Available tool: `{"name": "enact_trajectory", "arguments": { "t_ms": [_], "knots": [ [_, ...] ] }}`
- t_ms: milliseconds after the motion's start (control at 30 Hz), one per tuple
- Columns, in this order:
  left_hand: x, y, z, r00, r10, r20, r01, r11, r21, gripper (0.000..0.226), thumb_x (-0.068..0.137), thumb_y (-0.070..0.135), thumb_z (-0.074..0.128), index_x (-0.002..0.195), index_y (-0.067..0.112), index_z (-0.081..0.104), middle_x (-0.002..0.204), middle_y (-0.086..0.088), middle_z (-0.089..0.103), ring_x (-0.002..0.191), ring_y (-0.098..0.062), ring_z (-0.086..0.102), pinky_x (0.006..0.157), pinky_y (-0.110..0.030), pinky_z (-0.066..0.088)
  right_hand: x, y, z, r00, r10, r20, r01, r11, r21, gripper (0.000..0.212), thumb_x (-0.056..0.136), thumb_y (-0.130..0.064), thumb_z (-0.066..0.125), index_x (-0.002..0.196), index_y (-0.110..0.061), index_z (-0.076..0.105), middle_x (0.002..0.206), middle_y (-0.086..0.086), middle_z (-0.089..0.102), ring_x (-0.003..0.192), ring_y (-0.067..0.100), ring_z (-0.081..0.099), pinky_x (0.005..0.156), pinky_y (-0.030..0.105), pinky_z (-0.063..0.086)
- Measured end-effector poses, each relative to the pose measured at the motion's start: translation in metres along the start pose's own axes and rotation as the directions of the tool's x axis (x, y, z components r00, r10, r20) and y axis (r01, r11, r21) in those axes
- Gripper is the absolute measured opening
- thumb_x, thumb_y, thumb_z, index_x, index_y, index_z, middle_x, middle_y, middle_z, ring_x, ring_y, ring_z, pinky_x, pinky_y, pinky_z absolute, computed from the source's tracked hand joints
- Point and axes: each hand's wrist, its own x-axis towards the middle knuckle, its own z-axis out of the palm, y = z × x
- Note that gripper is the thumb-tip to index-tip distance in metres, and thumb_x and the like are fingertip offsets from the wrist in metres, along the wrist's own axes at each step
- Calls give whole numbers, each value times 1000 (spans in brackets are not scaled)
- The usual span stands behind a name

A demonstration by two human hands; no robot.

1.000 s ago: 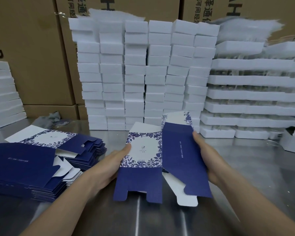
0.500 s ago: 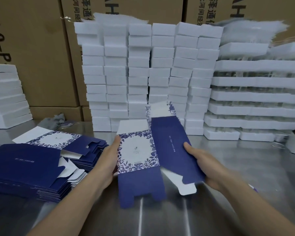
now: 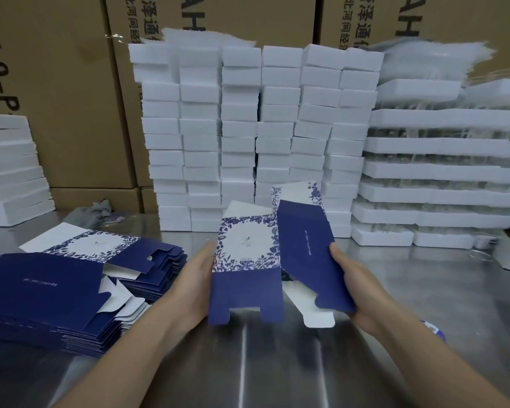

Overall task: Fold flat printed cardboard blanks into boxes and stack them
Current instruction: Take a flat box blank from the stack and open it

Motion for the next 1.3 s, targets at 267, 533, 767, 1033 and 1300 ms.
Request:
{"name": "enact_trajectory", "arguments": {
  "t_ms": [267, 533, 767, 1033, 1300],
  "knots": [
    [-9, 4, 13, 985, 171, 5, -168, 973, -156, 50, 101, 52, 44, 140, 30, 65, 141, -5, 70, 126, -31, 69, 103, -57, 51, 0, 8, 16, 996, 5, -88, 10, 985, 170, 46, 106, -63, 43, 135, -30, 55, 127, 8, 74, 104, 31, 77, 60, 37, 62],
    [-24, -18, 46, 882, 466, 66, -452, 801, 393, 84, 87, 69, 68, 159, 57, 26, 148, 41, 46, 137, 10, 49, 116, -43, 47, -11, 20, 27, 987, -129, 94, 139, 985, -106, 71, 66, -97, 60, 124, -55, 70, 121, -20, 73, 112, 11, 70, 76, 41, 65],
    [-24, -26, 42, 803, 596, -7, -478, 652, 588, 62, 105, 23, 62, 153, 56, 42, 140, 38, 57, 130, 6, 56, 98, -38, 62, -19, 20, 29, 950, -239, 199, 277, 941, -193, 54, 69, -74, 82, 115, -77, 54, 114, -42, 65, 103, -14, 65, 76, 34, 65],
    [-21, -25, 29, 698, 713, -66, -486, 540, 687, 74, 106, 4, 48, 149, 64, 39, 119, 19, 66, 76, -13, 60, 80, -33, 52, 0, 35, 16, 780, -604, -164, 506, 763, -401, 16, 109, -27, 54, 114, -33, 68, 94, -18, 68, 85, 11, 66, 75, 31, 61],
    [-22, -27, 25, 730, 667, 145, -388, 231, 893, 110, 92, -17, 42, 155, 70, 16, 126, 5, 55, 89, -29, 63, 84, -46, 58, -3, 35, 15, 607, -790, 81, 597, 387, -702, 73, 106, -9, 51, 153, -61, 32, 136, -30, 46, 119, -3, 53, 93, 29, 54]
  ]
}}
